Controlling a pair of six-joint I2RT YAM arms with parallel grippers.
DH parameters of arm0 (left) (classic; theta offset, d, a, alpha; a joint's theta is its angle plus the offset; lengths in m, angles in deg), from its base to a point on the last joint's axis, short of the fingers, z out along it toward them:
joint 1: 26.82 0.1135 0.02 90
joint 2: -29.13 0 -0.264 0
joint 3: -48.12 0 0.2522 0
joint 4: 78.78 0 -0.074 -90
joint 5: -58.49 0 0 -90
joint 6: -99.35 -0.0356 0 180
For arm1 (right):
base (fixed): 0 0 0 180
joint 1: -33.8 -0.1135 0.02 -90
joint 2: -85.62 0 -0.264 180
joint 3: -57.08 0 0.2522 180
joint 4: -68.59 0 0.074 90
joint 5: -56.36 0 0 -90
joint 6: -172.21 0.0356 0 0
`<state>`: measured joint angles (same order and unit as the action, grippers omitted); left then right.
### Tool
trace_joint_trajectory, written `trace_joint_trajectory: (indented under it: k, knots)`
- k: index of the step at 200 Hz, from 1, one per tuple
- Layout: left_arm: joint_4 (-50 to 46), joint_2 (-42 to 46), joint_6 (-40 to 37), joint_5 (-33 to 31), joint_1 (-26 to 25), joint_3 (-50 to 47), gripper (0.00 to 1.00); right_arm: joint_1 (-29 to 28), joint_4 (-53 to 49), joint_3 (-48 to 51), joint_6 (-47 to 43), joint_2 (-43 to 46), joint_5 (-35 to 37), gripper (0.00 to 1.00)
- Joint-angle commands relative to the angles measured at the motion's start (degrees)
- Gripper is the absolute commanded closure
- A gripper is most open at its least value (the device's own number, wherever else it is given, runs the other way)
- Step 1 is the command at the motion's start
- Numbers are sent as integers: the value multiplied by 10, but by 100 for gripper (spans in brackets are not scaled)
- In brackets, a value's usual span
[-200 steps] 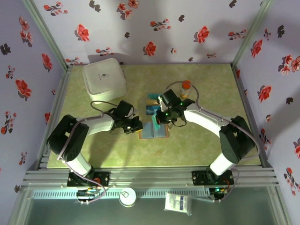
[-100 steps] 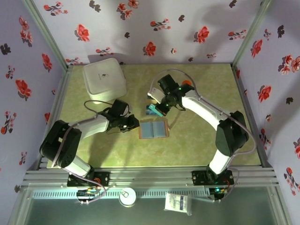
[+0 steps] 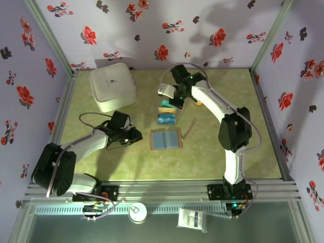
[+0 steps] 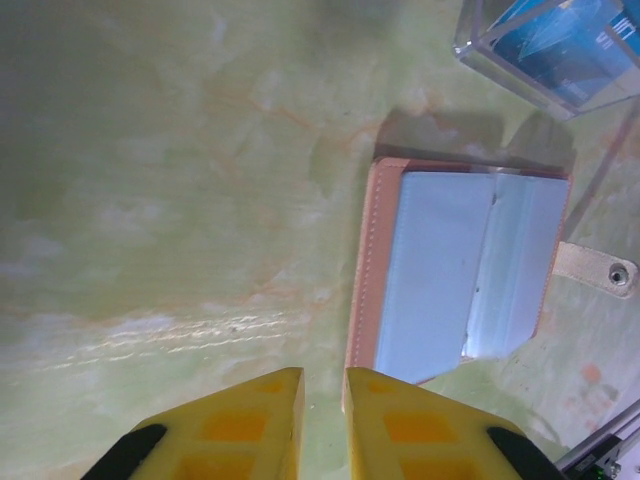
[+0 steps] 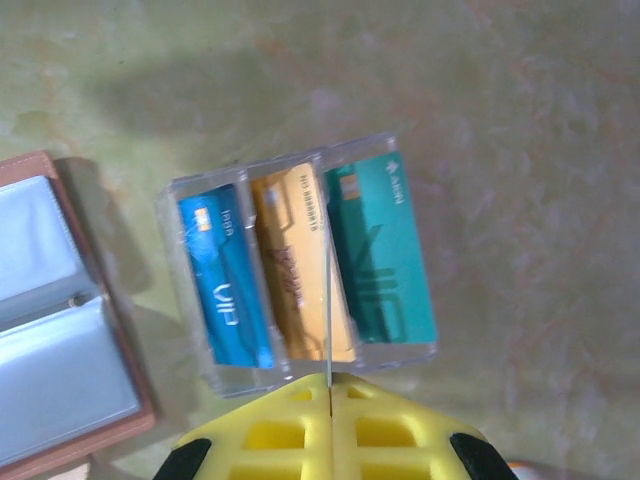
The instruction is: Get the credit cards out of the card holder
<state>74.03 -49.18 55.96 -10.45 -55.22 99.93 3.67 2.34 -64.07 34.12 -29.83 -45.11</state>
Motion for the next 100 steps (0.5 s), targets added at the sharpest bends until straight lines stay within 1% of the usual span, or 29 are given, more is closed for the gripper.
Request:
trace_joint_trajectory:
  k: [1, 43, 91, 100]
  knots:
    - [-23, 16, -14, -10, 8, -14, 82, 14, -40, -61, -38, -38, -29, 100]
    - [-25, 24, -13, -11, 12, -24, 82, 21, -66, -137, -53, -101, -45, 100]
    - [-31, 29, -15, -13, 19, -23, 81, 25, -55, -146, -50, -127, -44, 100]
    - [-35, 31, -17, -14, 19, -23, 79, 25, -53, -148, -46, -130, -39, 96]
